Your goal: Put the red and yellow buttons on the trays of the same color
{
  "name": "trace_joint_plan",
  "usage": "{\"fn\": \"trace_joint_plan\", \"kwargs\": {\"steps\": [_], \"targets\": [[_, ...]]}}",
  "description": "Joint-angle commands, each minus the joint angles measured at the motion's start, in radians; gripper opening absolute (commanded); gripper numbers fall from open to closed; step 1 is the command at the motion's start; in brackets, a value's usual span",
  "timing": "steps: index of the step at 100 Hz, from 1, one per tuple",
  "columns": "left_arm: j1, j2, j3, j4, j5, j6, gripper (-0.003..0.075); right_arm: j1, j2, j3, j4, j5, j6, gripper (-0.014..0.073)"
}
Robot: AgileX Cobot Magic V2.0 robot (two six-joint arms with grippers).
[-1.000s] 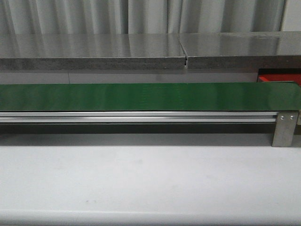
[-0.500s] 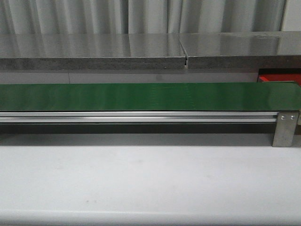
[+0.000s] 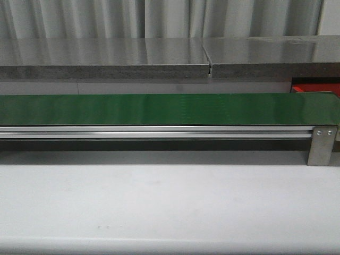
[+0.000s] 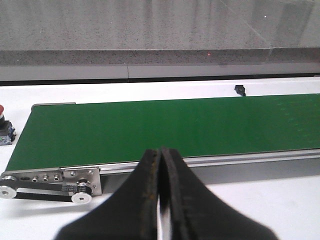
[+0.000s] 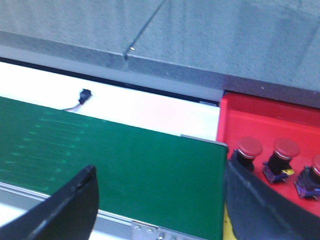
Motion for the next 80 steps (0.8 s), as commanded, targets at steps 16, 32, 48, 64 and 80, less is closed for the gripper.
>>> {"fn": "trace_joint_plan", "kwargs": {"steps": [16, 32, 48, 64, 80], "targets": [[-0.007, 0.005, -0.026, -0.027, -0.064, -0.002, -0.0020, 0.002, -0.086, -0.009, 0.016, 0.009, 0.006, 0.0487], [-0.007, 0.005, -0.026, -0.027, -0.064, -0.002, -0.0020, 0.002, -0.099, -0.009, -0.007, 0.010, 0.006, 0.0360], [-0.007, 0.005, -0.026, -0.027, -0.064, -0.002, -0.0020, 0.002, -0.099, -0.009, -0.007, 0.014, 0.006, 0.0204], [-0.007, 0.005, -0.026, -0.027, -0.064, -0.002, -0.0020, 0.002, -0.099, -0.009, -0.007, 0.015, 0.006, -0.0001], [-0.007, 0.005, -0.026, -0.027, -0.064, -0.002, -0.0020, 0.002, -0.099, -0.009, -0.008, 0.012, 0.006, -0.0113]]}}
